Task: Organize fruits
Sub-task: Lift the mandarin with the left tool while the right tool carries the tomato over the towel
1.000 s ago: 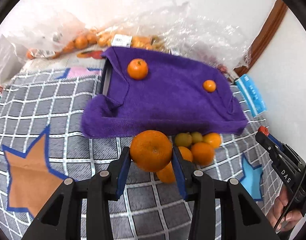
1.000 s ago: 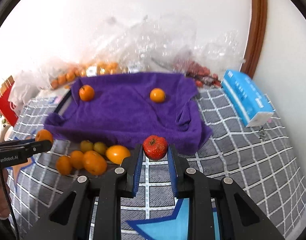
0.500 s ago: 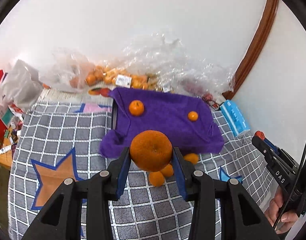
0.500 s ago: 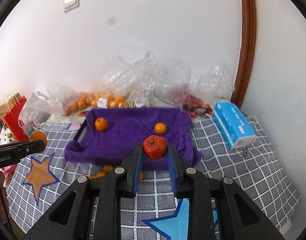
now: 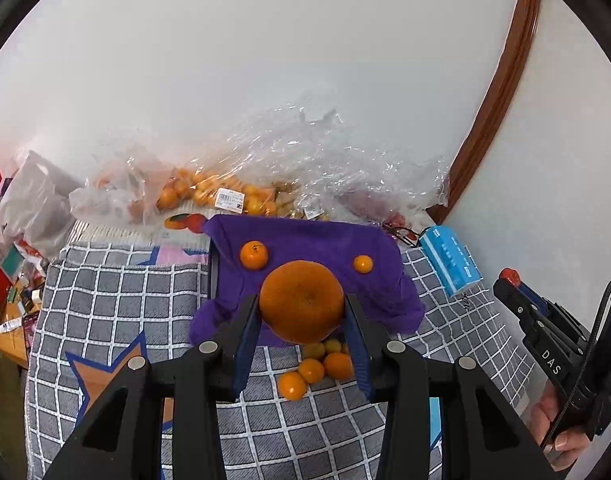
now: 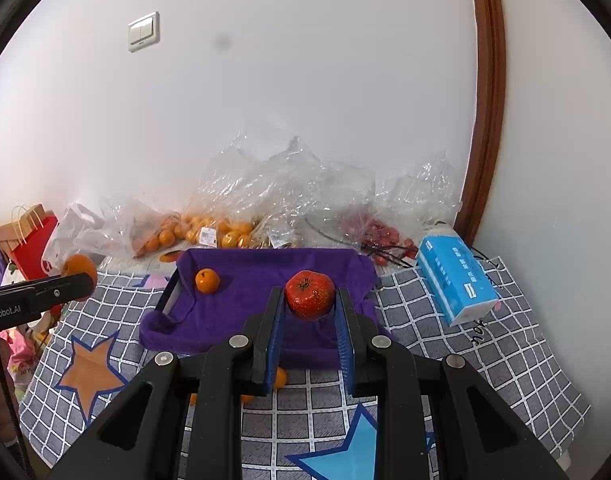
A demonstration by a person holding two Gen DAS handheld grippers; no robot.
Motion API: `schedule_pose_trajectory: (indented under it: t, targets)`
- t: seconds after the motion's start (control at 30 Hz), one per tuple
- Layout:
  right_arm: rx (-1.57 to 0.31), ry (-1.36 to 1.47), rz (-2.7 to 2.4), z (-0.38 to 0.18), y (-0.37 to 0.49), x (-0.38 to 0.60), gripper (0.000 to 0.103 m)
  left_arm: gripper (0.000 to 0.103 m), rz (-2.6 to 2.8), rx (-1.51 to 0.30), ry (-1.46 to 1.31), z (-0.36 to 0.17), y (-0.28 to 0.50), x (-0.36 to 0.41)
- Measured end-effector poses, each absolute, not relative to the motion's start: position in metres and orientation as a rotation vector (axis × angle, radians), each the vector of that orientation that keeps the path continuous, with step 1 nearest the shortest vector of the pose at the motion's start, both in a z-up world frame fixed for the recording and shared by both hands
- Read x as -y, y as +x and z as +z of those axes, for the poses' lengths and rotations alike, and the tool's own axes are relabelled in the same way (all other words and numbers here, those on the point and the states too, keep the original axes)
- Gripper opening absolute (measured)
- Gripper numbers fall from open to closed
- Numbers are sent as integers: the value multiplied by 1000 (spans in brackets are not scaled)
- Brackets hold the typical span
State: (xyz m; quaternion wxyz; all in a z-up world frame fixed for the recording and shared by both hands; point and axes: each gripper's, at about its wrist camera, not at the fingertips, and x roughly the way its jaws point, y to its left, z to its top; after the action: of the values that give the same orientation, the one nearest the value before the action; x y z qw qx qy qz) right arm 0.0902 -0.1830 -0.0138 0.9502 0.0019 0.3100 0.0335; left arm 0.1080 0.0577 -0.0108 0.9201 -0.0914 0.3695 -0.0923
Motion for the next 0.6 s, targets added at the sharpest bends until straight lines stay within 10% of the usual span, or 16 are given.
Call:
schedule_pose_trajectory:
  t: [0.6]
  targets:
    - [-620,17,87,-9,115,182,25,39,-193,-743,-185,-1,137,-55]
